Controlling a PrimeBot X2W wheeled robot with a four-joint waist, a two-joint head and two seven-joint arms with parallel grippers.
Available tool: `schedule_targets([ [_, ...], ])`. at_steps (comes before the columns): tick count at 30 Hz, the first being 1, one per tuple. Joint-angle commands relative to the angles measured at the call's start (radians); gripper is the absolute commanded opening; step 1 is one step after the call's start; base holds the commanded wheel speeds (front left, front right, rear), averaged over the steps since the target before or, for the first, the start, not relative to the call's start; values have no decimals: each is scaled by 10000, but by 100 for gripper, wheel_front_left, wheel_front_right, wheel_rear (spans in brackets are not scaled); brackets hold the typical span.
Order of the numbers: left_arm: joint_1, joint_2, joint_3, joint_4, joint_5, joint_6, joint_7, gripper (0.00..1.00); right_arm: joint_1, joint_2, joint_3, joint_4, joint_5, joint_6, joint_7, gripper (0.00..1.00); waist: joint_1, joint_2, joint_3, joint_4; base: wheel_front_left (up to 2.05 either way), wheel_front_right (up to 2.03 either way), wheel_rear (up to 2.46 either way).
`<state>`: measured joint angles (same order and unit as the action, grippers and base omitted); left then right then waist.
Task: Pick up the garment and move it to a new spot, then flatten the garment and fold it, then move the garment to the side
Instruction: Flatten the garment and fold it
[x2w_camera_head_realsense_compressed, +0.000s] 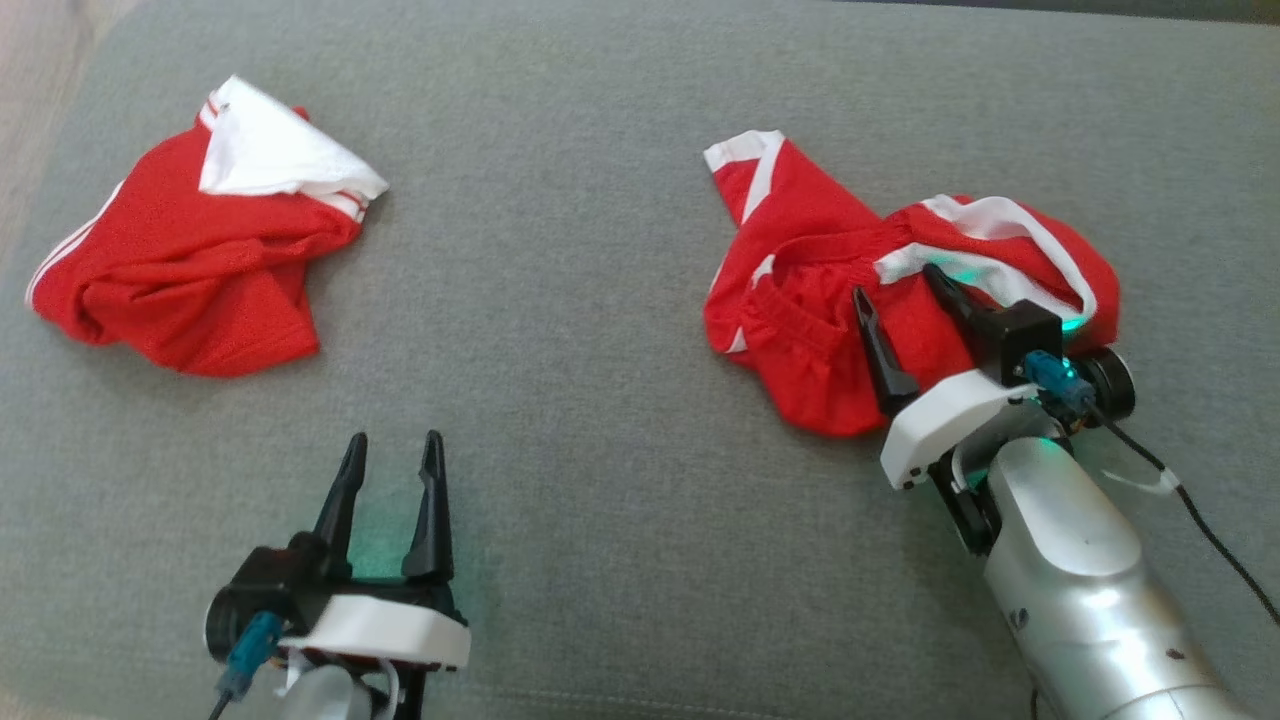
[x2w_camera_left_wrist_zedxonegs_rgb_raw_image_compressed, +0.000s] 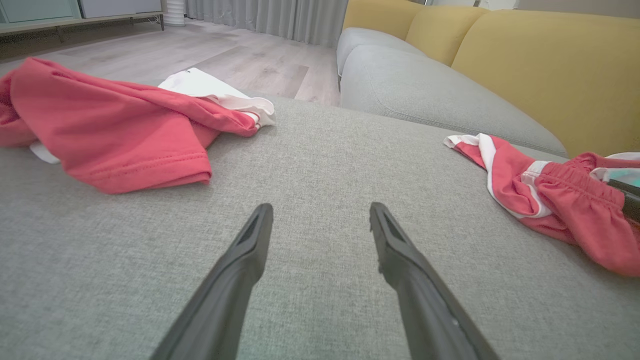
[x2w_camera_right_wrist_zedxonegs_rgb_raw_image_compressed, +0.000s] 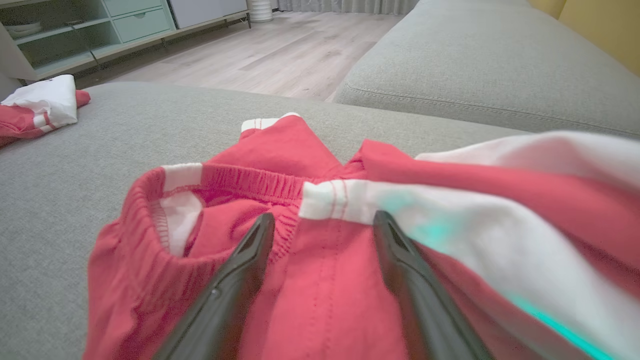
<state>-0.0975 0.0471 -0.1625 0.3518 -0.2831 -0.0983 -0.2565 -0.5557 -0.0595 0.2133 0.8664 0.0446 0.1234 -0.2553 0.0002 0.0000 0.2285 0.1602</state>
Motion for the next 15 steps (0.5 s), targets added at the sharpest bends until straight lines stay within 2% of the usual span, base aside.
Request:
schedule_targets([
  [1,-303,32,223,-269,-61,-40,-53,100,-286,93,204,-309,42,73,-63,100,-2,0,119,127,0,0,0],
  [15,-250,32,-229,-275,-109,-114,-53,100,-90,93,-293,-561,222,73,-64,100,-2,0,166,237,0,0,0],
])
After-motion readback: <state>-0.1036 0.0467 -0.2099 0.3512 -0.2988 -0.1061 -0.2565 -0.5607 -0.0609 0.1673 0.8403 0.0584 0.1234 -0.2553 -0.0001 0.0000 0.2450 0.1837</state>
